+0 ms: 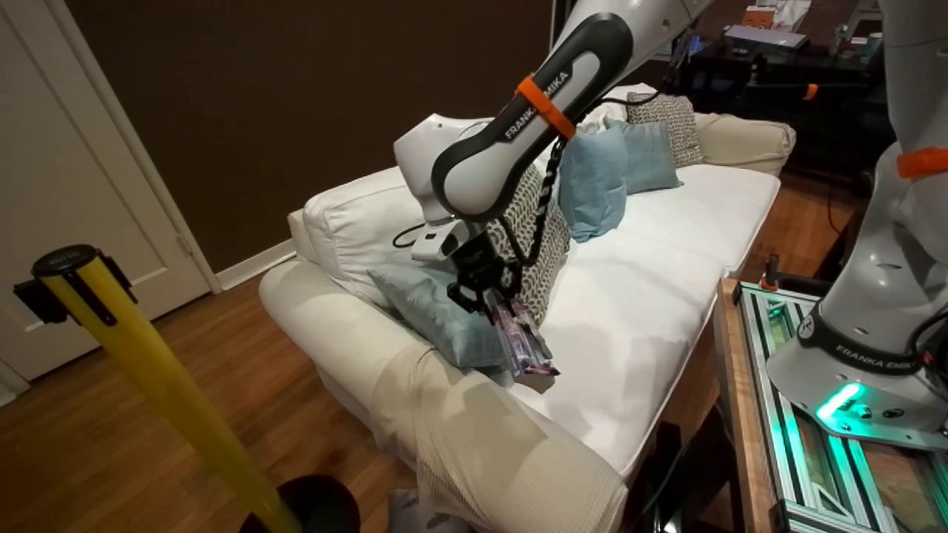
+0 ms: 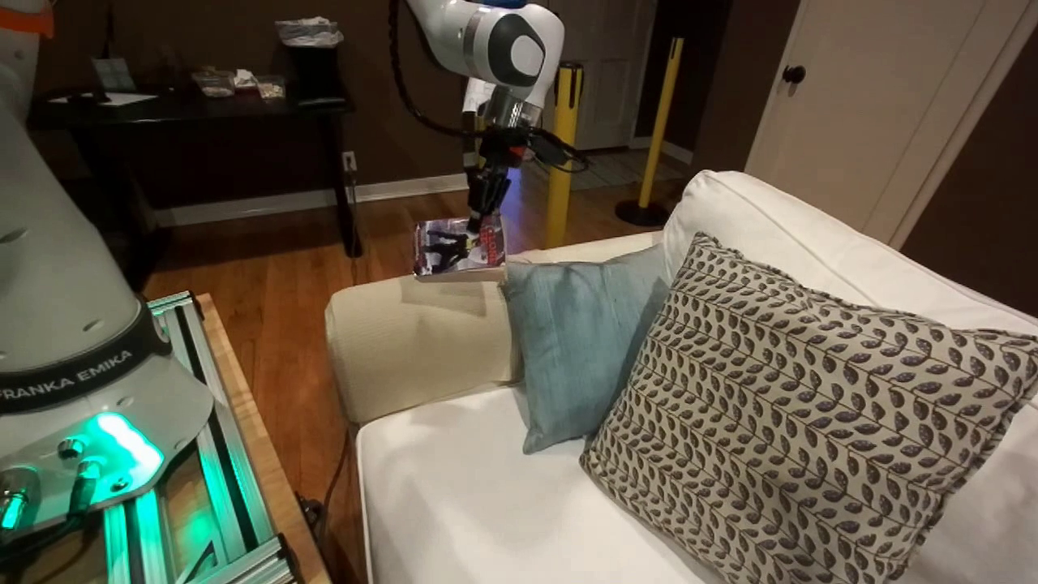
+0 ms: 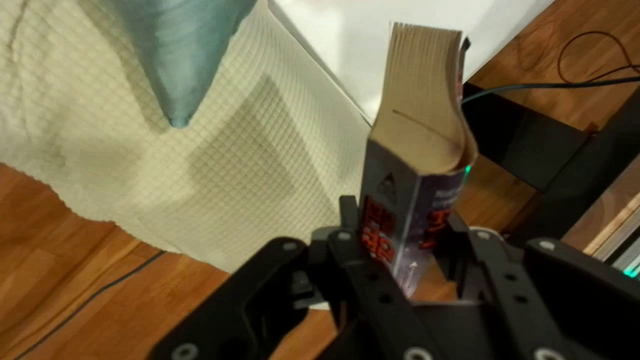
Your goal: Put the book on the left armrest
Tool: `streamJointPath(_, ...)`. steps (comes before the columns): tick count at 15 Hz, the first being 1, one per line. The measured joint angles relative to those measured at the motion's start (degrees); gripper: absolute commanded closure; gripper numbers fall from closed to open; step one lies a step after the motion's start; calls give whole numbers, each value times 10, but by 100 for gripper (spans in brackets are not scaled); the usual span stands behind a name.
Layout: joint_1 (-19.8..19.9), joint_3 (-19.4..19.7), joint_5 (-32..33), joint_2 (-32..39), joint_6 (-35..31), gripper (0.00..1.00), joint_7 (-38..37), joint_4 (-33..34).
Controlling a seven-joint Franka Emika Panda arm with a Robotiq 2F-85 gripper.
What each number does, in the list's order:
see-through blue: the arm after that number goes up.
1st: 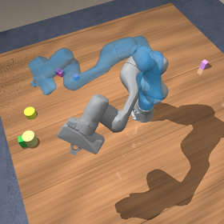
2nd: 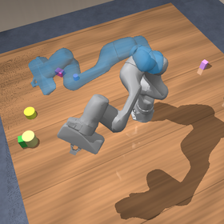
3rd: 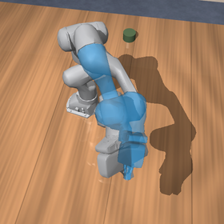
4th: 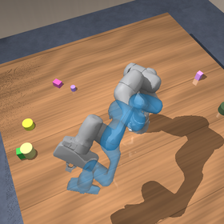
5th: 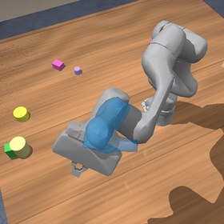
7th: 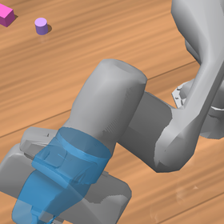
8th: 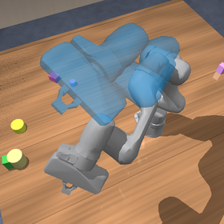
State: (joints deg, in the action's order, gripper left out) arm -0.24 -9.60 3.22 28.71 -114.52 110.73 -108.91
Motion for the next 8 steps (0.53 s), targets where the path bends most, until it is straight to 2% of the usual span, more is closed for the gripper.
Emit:
streamJointPath(4,-23,-4,28,67,85,87,47,70)
streamJointPath(8,-56,-4,81,148,194,87,63,172)
